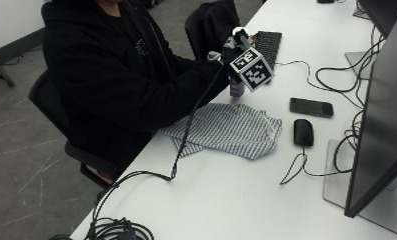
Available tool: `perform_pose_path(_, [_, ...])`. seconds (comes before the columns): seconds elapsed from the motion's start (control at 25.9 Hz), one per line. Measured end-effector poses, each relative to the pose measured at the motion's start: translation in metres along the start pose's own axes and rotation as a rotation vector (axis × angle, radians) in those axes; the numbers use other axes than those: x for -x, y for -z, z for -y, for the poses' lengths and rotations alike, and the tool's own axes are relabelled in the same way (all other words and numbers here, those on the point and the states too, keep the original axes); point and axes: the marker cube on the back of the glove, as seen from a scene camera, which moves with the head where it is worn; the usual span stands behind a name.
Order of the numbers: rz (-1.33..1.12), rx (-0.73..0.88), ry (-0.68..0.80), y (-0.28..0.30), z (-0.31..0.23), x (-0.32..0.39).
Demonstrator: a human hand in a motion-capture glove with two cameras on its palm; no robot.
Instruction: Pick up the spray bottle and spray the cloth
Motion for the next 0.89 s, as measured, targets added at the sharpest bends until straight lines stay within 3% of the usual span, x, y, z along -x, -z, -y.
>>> perform_pose_path(0.89, [0.062,-0.012,0.024,-0.01,-0.012,-0.026])
